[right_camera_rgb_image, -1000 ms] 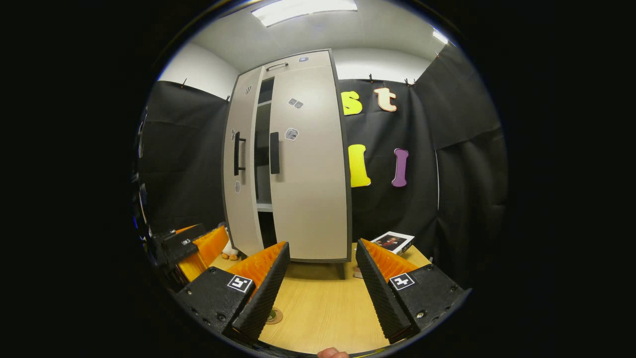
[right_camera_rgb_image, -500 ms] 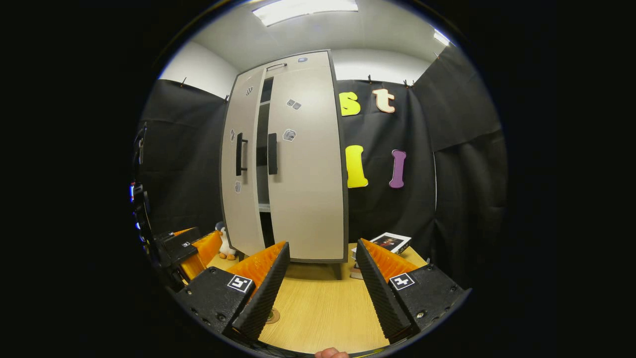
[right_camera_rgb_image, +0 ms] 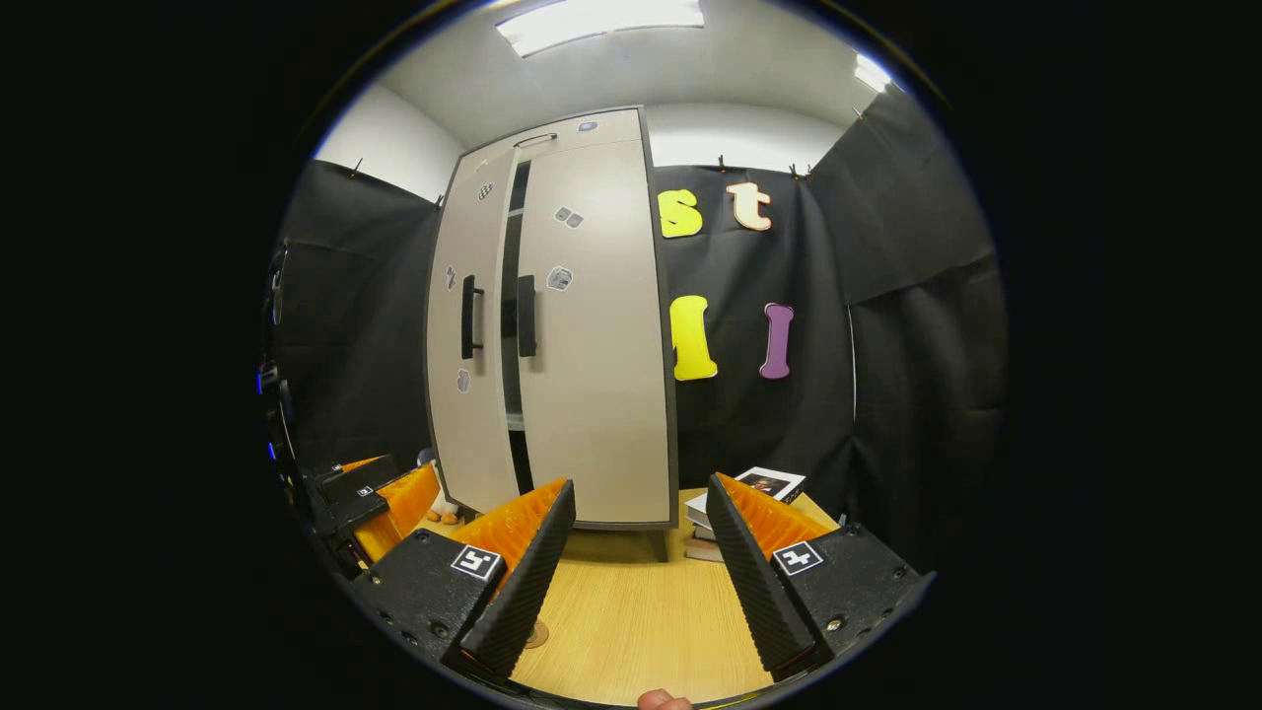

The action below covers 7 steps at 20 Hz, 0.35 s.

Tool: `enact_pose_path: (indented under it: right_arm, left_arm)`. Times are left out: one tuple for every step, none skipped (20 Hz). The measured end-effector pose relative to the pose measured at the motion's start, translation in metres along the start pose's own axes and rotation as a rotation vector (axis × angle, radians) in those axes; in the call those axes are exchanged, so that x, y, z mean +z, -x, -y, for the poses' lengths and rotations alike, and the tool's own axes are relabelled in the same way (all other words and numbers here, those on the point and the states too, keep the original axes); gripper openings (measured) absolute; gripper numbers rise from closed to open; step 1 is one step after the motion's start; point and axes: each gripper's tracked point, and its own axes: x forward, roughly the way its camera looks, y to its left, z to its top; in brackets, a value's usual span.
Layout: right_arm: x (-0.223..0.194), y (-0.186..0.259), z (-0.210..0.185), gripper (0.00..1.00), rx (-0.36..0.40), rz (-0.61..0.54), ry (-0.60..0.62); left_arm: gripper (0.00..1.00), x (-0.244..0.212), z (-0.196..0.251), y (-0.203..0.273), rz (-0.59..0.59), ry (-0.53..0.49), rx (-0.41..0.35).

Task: Grasp the bottle in the cabinet with the left hand and place it on the coaster, then close the right door with the right hand and the left door with the left hand.

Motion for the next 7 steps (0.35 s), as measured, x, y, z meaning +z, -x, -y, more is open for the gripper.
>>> enact_pose_path:
  right_arm:
    - [0.0001,-0.0001,0.0008,0.82,-0.003,0.000,0.001]
    - [0.0008,-0.0004,0.0007,0.82,-0.003,0.002,0.003]
    - [0.0008,-0.0009,0.0004,0.82,-0.003,0.003,0.004]
    - [0.0009,-0.0016,0.0005,0.82,-0.004,0.005,0.005]
    - [0.0001,-0.0027,-0.0001,0.82,-0.004,0.004,0.005]
    - [-0.0003,-0.0044,-0.0010,0.82,-0.001,0.001,0.005]
    - [-0.0012,-0.0045,-0.0027,0.82,0.003,-0.001,0.006]
  left_arm:
    - [0.95,-0.0005,-0.0008,0.0002,-0.001,0.001,0.001]
    - [0.95,-0.0009,-0.0014,-0.0007,-0.001,0.002,0.002]
    - [0.95,-0.0016,-0.0018,-0.0015,-0.002,0.003,0.004]
    - [0.94,-0.0043,-0.0020,-0.0027,-0.012,0.005,0.005]
    - [0.95,-0.0077,-0.0016,-0.0024,-0.026,0.006,0.004]
    - [0.95,-0.0093,-0.0021,-0.0024,-0.034,0.005,0.003]
    - [0.95,-0.0095,-0.0033,-0.0021,-0.037,0.006,0.007]
